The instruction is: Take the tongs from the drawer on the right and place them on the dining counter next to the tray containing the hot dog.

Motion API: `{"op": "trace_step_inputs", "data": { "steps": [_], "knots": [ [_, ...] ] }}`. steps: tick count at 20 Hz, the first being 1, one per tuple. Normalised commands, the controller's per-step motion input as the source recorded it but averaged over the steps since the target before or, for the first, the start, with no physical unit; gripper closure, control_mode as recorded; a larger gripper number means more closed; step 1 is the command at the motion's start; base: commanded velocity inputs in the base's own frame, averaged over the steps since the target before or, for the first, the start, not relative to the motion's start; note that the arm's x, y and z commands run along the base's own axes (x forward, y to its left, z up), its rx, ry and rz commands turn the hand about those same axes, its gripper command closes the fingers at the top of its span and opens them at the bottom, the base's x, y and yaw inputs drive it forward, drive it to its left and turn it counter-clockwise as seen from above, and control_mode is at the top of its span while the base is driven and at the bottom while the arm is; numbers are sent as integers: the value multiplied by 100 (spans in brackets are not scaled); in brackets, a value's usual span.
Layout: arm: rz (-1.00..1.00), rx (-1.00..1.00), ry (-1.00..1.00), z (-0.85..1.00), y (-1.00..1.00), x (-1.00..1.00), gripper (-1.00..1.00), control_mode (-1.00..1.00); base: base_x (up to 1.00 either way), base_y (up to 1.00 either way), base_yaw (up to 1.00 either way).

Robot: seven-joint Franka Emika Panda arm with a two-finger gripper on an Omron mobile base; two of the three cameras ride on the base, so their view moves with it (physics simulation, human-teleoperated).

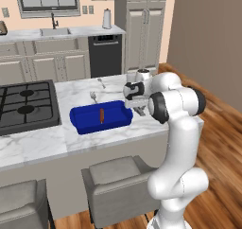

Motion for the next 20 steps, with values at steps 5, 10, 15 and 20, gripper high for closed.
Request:
{"op": "trace_step_inputs", "data": {
  "steps": [5, 10, 15, 20],
  "knots": [
    [0, 0, 0, -24, 0, 11, 100, -100, 0, 0, 0],
    [0, 0, 0, -19, 0, 7, 100, -100, 0, 0, 0],
    [0, 0, 0, -12, 0, 1, 100, -100, 0, 0, 0],
    [0, 0, 0, -4, 0, 0, -100, -100, 0, 0, 0]
  ]
}}
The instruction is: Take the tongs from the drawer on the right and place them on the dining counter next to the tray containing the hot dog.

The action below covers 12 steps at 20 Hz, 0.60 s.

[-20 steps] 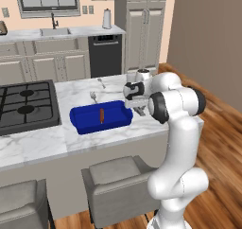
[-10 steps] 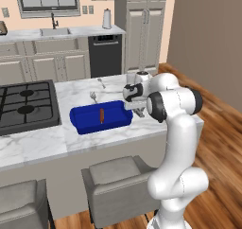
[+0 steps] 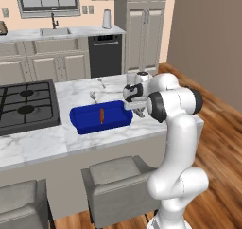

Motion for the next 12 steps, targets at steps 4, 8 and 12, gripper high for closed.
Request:
{"op": "trace_step_inputs", "data": {
  "steps": [4, 8, 12],
  "knots": [
    [0, 0, 0, 0, 0, 0, -100, -100, 0, 0, 0],
    [0, 0, -2, 1, 0, 0, -100, -100, 0, 0, 0],
    [-2, 0, -8, 33, 0, 0, -100, -100, 0, 0, 0]
  ]
}}
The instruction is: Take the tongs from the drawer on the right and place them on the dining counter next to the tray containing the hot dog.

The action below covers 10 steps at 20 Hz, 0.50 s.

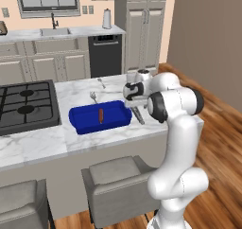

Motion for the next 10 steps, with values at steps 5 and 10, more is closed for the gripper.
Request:
{"op": "trace_step_inputs", "data": {
  "steps": [5, 10],
  "knots": [
    [-3, 0, -12, 61, 0, -2, -100, -100, 0, 0, 0],
    [-4, 0, -17, 50, -4, -34, -100, -100, 0, 0, 0]
  ]
}}
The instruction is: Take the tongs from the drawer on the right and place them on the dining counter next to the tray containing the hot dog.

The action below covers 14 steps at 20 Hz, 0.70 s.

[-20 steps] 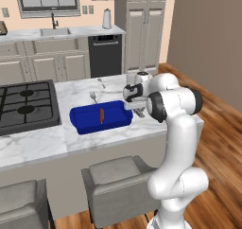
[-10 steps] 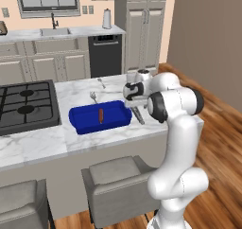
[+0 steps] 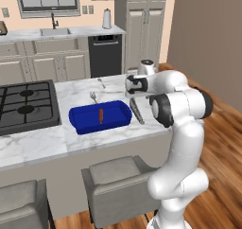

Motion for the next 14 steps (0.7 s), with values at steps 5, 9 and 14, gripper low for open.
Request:
{"op": "trace_step_inputs", "data": {
  "steps": [5, 9, 14],
  "knots": [
    [-4, 0, -18, 50, -6, -48, -100, -100, 0, 0, 0],
    [-1, 0, -30, 37, -2, -63, -100, -100, 0, 0, 0],
    [0, 0, -36, 48, 0, -66, -100, -100, 0, 0, 0]
  ]
}}
